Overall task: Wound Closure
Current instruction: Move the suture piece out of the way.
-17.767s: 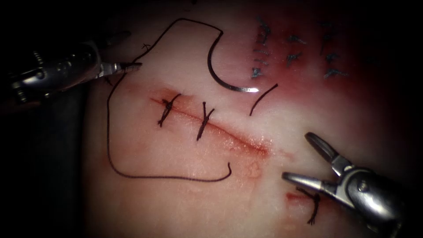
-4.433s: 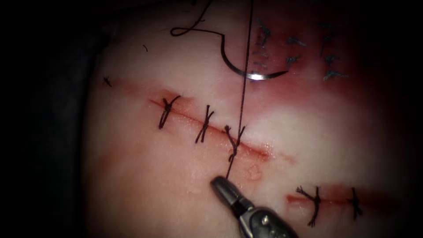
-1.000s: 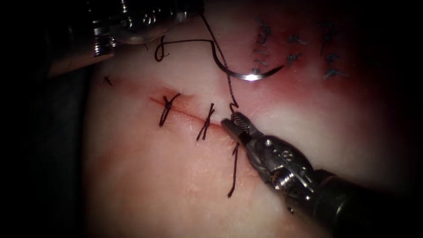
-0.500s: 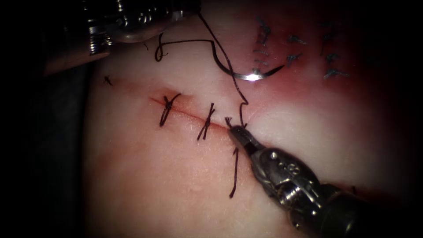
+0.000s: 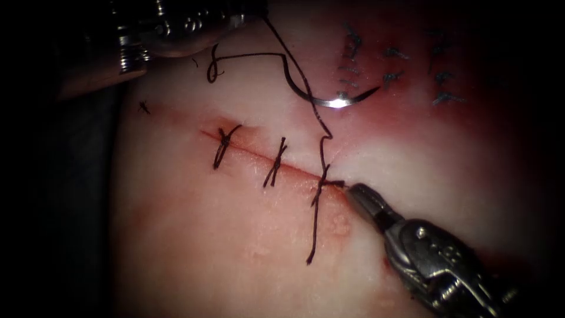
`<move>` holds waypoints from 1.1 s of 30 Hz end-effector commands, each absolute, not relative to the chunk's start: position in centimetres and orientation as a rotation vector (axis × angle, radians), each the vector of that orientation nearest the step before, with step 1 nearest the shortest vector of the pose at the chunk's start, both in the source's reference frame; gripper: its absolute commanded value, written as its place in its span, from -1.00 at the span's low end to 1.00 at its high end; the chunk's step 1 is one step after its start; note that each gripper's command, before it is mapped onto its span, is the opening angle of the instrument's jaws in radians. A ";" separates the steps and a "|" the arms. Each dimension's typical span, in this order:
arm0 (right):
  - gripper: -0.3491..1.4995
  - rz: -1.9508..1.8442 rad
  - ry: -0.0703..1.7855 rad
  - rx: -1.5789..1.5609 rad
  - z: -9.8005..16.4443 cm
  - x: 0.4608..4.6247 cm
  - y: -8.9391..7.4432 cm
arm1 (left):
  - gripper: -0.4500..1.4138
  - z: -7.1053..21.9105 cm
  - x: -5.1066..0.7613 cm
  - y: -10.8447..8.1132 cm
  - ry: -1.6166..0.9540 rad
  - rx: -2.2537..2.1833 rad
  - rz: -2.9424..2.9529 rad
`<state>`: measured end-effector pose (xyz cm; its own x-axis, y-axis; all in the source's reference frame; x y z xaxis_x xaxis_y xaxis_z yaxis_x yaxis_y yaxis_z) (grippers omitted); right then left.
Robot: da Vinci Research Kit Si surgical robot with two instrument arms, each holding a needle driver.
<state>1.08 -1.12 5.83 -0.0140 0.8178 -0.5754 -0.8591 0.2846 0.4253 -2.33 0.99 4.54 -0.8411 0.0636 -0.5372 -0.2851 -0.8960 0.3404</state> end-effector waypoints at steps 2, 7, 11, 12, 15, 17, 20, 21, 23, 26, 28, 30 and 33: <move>-1.00 1.330 0.847 -0.063 5.9 0.93 -1.1 | -0.89 4.6 -2.35 1.1 0.622 -0.795 2.782; -1.00 1.323 0.824 -0.073 5.9 0.62 -1.0 | -0.89 4.6 -2.32 1.1 0.621 -0.800 2.784; -1.00 1.277 0.844 -0.072 5.9 0.58 -1.0 | -0.89 4.6 -2.33 1.1 0.619 -0.800 2.778; -1.00 1.265 0.840 -0.075 5.9 0.55 -1.0 | -0.89 4.6 -2.33 1.1 0.619 -0.800 2.778; -1.00 1.253 0.865 -0.073 5.9 0.46 -1.0 | -0.89 4.6 -2.33 1.1 0.620 -0.799 2.779; -0.73 1.229 0.918 -0.038 5.9 0.52 -1.0 | -0.89 4.6 -2.33 1.1 0.621 -0.799 2.778; 0.74 1.226 0.959 -0.039 6.0 0.75 -1.0 | -0.89 4.6 -2.35 1.1 0.621 -0.797 2.777; 0.87 1.191 0.986 -0.033 6.0 0.86 -1.0 | -0.89 4.6 -2.35 1.1 0.619 -0.797 2.771; 0.91 1.138 0.996 -0.053 6.0 1.03 -1.0 | -0.89 4.6 -2.37 1.1 0.620 -0.794 2.771; 0.84 1.092 1.000 -0.071 6.1 1.27 -1.1 | -0.89 4.6 -2.37 1.0 0.622 -0.793 2.772; 0.74 1.078 0.987 -0.071 6.1 1.42 -1.1 | -0.89 4.6 -2.36 1.0 0.622 -0.795 2.773; 0.64 1.052 0.974 -0.077 6.1 1.51 -1.1 | -0.89 4.6 -2.34 1.0 0.621 -0.799 2.774; 0.53 1.023 0.960 -0.089 6.2 1.63 -1.1 | -0.89 4.6 -2.31 1.0 0.618 -0.805 2.771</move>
<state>1.57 -1.09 6.12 0.1768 0.6789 -0.7126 -0.7535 0.5592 0.3458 -2.26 0.93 4.56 -0.8358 0.0660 -0.5450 -0.2896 -0.8964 0.3356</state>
